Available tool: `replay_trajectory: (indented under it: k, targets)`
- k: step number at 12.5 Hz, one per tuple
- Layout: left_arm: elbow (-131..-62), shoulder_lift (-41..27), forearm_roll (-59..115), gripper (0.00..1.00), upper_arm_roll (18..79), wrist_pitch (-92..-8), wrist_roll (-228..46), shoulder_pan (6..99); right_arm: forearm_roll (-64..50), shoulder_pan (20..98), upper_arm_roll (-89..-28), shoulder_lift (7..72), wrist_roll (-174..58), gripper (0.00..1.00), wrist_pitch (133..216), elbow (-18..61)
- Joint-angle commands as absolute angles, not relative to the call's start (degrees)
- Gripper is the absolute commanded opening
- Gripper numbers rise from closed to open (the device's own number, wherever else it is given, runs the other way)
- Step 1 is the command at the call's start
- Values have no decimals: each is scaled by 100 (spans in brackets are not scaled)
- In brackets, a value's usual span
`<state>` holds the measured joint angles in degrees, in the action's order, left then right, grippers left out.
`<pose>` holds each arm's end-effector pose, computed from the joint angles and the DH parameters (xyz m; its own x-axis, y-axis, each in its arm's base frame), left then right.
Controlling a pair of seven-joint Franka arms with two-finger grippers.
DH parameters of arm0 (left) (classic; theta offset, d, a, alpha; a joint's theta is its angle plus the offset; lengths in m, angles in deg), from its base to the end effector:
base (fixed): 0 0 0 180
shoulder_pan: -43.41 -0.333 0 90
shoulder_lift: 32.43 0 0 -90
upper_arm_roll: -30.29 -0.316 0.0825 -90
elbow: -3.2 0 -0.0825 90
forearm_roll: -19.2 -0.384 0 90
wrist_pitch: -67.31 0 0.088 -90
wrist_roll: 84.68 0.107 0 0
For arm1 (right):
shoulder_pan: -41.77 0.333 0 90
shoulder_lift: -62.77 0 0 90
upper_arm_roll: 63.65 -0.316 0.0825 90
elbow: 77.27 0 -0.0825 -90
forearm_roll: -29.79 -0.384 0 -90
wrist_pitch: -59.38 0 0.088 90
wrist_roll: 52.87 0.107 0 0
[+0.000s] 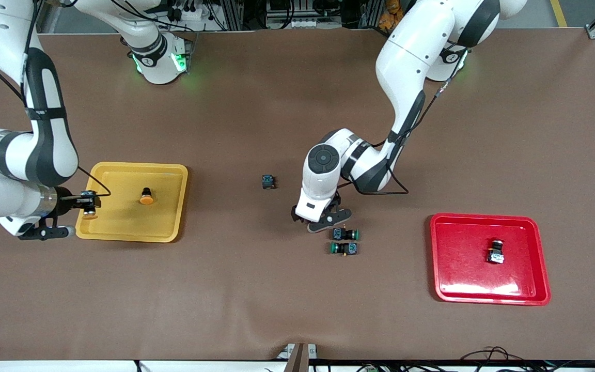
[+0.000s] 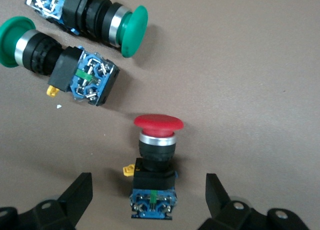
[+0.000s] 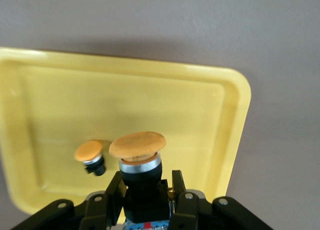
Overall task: Place red and yellow buttons in trays
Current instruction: 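Carry the yellow button to its tray while the left gripper grasps a red, then release the yellow button in the tray while the left gripper lifts the red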
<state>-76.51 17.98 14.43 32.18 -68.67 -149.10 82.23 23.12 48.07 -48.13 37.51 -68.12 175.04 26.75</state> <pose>0.5660 -0.4789 0.1892 0.9283 0.3634 0.0785 0.3580 -0.9307 0.0754 0.6147 -0.0825 0.2882 0.9749 0.0577 -0.2152 0.0513 -0.9981 -0.0348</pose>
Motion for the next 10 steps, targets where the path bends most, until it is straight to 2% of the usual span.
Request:
replay_trajectory:
  k: [1,3,4,5,6,7,8,10]
  targets:
    - [-7502,1934,1375,100,3169,-6944,-14771,8261,2382,4766,-4941,3632,-6878,0,18606,3476]
    - [-7502,2022,1375,100,3169,-7049,-14726,8270,2364,4793,-4959,3474,-6869,0,19548,4005]
    - [-7502,2066,1375,100,3169,-7068,-14691,8270,2355,4810,-4959,3377,-6860,0,19683,4059]
    - [-7502,2066,1384,80,3169,-7068,-14578,8270,2355,4827,-4959,3359,-6860,0,19684,4051]
    - [-7502,2057,1384,42,3169,-7059,-14542,8261,2355,4828,-4967,3359,-6860,15,19675,4042]
    - [-7494,2049,1384,14,3169,-7059,-14533,8261,2355,4828,-4967,3359,-6860,78,19649,4024]
    - [-7502,2022,1375,0,3169,-7059,-14498,8244,2355,4862,-4976,3402,-6834,100,19623,4016]
    - [-7494,1909,1393,0,3169,-7042,-14418,8200,2355,4916,-4976,3726,-6834,100,19230,3946]
